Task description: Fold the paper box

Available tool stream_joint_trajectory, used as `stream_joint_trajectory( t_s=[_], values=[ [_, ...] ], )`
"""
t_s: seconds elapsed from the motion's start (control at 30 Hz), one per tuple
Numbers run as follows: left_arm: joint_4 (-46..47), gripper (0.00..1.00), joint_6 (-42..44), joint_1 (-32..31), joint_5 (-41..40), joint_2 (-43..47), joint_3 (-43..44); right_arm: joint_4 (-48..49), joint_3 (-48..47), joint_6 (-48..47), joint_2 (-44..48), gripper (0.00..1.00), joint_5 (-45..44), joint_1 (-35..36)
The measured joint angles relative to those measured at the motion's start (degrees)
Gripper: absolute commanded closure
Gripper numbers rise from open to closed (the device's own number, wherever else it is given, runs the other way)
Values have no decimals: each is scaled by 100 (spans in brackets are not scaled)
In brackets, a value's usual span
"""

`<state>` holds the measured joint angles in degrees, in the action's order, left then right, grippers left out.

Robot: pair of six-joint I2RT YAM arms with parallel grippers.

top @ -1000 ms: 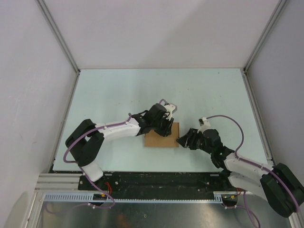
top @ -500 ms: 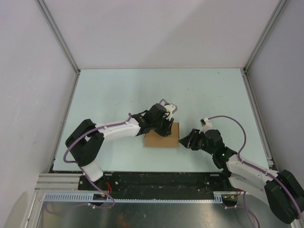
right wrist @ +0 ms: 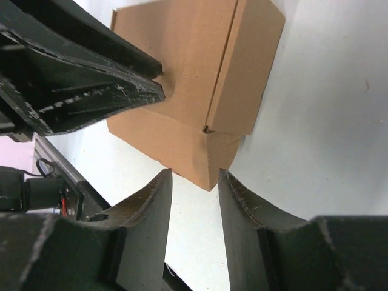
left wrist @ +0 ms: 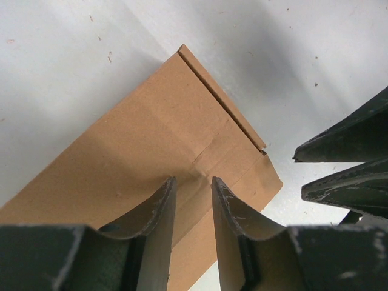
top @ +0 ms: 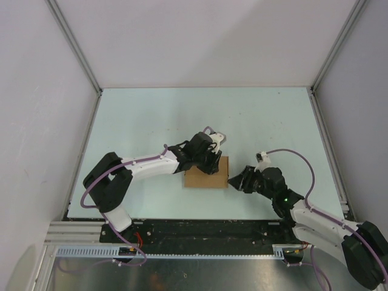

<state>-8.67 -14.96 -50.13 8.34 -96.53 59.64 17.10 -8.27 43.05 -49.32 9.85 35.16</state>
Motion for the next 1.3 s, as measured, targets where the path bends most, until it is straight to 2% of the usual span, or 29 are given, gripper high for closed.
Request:
stream_joint_trajectory(
  t_s=[0.23,0.37,0.63,0.87,1.0,1.3],
  values=[
    [-321,56,79,46,-90,201,92,-358,2,98,780,56,-232,2],
    [-393,55,149,219,-199,295,345,-562,2,166,1093,55,-321,0],
    [-433,56,264,796,-420,11,1043,-697,2,245,1069,54,-280,46],
    [-433,57,503,820,-527,-538,1314,-715,2,348,1147,54,-247,317],
    [-472,54,621,820,-629,-767,1314,-824,2,378,1305,53,-262,435],
    [-483,52,662,820,-658,-1003,1314,-820,2,374,1139,46,-201,577]
  ],
)
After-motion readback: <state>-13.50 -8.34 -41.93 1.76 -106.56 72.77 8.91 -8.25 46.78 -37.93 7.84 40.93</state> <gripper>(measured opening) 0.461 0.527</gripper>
